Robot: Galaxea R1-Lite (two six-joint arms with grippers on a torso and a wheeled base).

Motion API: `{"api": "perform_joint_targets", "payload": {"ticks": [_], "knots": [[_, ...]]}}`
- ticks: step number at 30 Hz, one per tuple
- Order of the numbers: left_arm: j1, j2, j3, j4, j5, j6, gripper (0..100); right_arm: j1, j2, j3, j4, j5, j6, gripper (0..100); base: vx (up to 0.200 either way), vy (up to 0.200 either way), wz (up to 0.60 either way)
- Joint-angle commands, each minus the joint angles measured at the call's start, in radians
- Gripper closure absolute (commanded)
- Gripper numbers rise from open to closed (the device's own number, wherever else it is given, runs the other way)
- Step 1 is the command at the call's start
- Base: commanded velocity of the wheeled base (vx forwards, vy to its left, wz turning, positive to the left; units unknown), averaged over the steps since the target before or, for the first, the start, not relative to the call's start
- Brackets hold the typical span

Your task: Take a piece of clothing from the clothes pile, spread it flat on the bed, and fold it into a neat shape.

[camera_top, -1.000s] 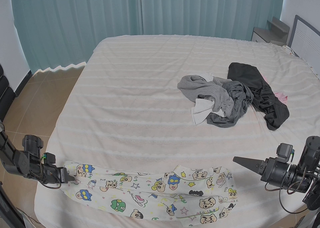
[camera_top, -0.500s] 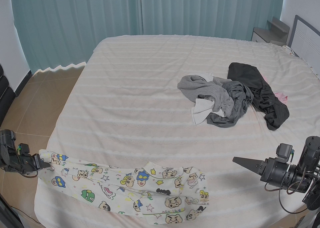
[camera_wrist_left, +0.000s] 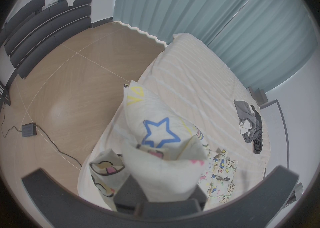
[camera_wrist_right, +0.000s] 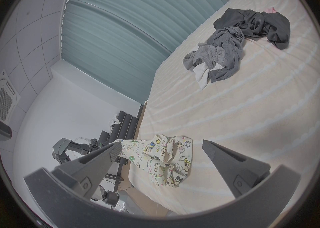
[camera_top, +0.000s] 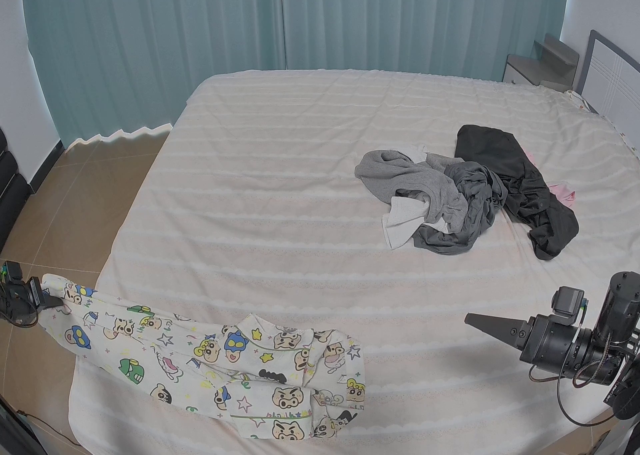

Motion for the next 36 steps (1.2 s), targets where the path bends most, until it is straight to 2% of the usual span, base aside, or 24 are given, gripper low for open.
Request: {"api": "perform_joint_targets", "payload": {"ticks": [1,5,8,9,10,11,12,13,14,15,18,19,21,24,30,36], "knots": [[-0.091,-0.128,0.028,0.057,0.0,-0.002,100,0.001,0.005,0.018,0.0,0.002,0.0,0,0.0,0.0,0.0],[-0.209,-0.217,0.076,0.08,0.011,-0.008,100,0.001,0.0,0.018,0.0,0.002,0.002,0,0.0,0.0,0.0],[-0.338,-0.289,0.119,0.107,0.058,-0.022,100,0.001,-0.003,0.018,-0.002,0.002,0.003,0,0.0,0.0,0.0],[-0.338,-0.289,0.119,0.107,0.058,-0.022,100,0.001,-0.003,0.018,-0.002,0.002,0.003,0,0.0,0.0,0.0],[-0.431,-0.326,0.136,0.114,0.101,-0.066,100,0.002,-0.005,0.018,-0.002,0.002,0.002,0,0.0,0.0,0.0],[-0.485,-0.343,0.145,0.112,0.124,-0.098,100,0.002,-0.005,0.018,-0.002,0.002,0.002,0,0.0,0.0,0.0],[-0.531,-0.357,0.149,0.109,0.144,-0.126,100,0.002,-0.006,0.018,-0.002,0.002,0.002,0,0.0,0.0,0.0],[-0.531,-0.357,0.149,0.109,0.144,-0.126,100,0.002,-0.006,0.018,-0.002,0.002,0.002,0,0.0,0.0,0.0],[-0.637,-0.377,0.154,0.107,0.199,-0.181,100,0.002,-0.006,0.018,-0.002,0.002,0.002,0,0.0,0.0,0.0],[-0.687,-0.383,0.154,0.107,0.23,-0.204,100,0.002,-0.006,0.018,-0.002,0.002,0.002,0,0.0,0.0,0.0],[-0.822,-0.383,0.153,0.103,0.31,-0.264,100,0.002,-0.006,0.018,-0.002,0.002,0.0,0,0.0,0.0,0.0],[-0.844,-0.381,0.153,0.101,0.321,-0.273,100,0.002,-0.006,0.018,-0.002,0.002,0.0,0,0.0,0.0,0.0],[-0.96,-0.375,0.153,0.083,0.388,-0.325,100,0.002,-0.005,0.018,-0.002,0.002,0.0,0,0.0,0.0,0.0],[-1.071,-0.344,0.153,0.032,0.446,-0.396,100,0.002,-0.003,0.018,-0.002,0.002,0.0,0,0.0,0.0,0.0],[-1.22,-0.234,0.154,-0.072,0.566,-0.477,100,0.004,-0.003,0.018,-0.002,0.002,0.0,0,0.0,0.0,0.0],[-1.358,-0.143,0.153,-0.161,0.623,-0.578,100,0.004,0.003,0.018,-0.002,0.003,-0.001,0,0.0,0.0,0.0]]}}
